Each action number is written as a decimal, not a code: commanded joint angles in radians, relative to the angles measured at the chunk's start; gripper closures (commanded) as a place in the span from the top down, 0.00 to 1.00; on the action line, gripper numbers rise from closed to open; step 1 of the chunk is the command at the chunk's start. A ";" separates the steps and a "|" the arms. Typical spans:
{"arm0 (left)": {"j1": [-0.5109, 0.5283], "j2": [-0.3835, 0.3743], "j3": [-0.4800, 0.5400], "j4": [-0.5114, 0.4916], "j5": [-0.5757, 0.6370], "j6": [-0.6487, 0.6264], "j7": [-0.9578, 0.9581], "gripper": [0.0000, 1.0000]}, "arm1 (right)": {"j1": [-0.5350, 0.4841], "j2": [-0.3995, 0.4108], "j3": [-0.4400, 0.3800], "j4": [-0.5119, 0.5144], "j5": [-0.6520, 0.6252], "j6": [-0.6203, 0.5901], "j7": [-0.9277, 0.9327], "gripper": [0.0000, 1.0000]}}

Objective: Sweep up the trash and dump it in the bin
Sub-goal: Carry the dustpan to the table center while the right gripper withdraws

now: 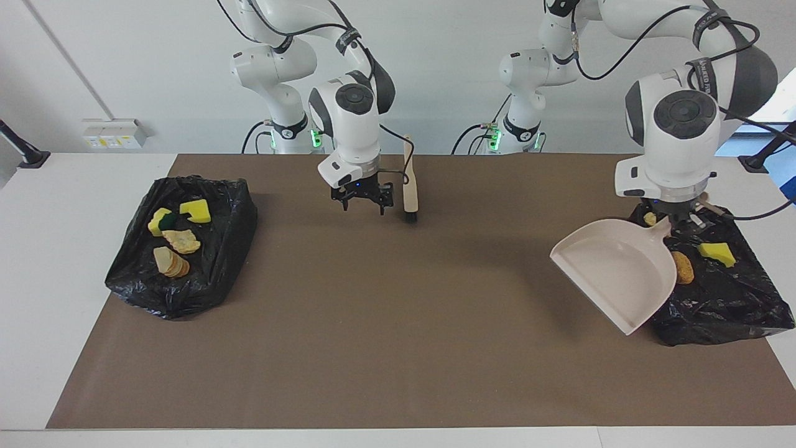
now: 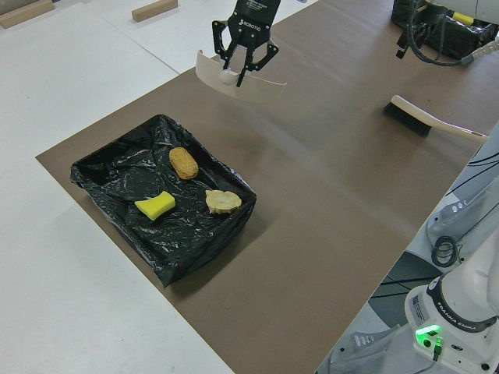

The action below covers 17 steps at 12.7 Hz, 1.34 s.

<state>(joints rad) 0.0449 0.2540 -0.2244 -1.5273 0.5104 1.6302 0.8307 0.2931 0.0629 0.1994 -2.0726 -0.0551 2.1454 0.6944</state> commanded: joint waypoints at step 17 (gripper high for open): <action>-0.112 0.313 -0.475 0.098 -0.187 0.172 -1.386 0.00 | -0.233 -0.153 -0.066 0.319 -0.043 -0.415 -0.283 1.00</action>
<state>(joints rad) -0.0334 0.5224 -0.7033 -1.4810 0.3317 1.7963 -0.5228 0.0722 -0.0915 0.1435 -1.7967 -0.1006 1.7747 0.4665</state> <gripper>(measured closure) 0.670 0.000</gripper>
